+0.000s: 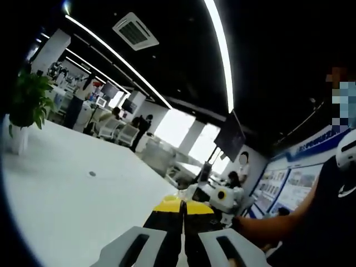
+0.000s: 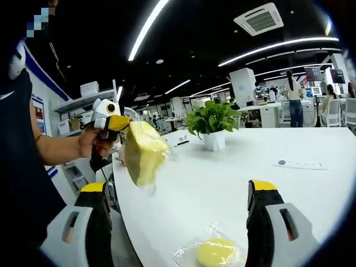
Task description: Compare the silicone blocks by pressing each to a similar depth, holding the contact briefly, and releasing to observe deformation and rebound differences across the visible hardness samples.
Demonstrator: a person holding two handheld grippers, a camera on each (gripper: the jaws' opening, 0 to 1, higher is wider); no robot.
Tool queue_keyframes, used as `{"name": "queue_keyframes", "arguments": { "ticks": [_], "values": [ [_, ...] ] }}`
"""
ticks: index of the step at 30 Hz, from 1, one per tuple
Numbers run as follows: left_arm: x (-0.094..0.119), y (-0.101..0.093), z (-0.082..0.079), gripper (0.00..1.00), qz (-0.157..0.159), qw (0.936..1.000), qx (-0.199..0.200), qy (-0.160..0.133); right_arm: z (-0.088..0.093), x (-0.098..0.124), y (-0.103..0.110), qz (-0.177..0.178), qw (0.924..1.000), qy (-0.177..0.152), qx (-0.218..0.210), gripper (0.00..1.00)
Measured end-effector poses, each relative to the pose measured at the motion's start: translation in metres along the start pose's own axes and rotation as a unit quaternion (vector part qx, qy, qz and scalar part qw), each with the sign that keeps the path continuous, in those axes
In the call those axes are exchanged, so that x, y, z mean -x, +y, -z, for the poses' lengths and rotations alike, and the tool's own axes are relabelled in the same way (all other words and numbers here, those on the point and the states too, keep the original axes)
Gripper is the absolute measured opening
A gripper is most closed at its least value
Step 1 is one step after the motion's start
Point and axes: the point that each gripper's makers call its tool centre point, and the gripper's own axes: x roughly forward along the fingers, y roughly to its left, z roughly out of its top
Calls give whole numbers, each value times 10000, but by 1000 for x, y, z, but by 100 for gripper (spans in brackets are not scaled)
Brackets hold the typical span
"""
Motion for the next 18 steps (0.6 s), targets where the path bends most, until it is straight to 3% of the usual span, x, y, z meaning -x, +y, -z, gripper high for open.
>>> {"name": "queue_keyframes", "arguments": {
  "ticks": [4, 18],
  "values": [
    [1, 5, 0, 0, -54, 10000, 56, -16, 12, 14, -12, 311, 9993, 137, 170, 96],
    [7, 14, -1, 0, -207, 9994, 244, -93, 67, 58, -32, 842, 9946, 541, 273, 96]
  ]
}}
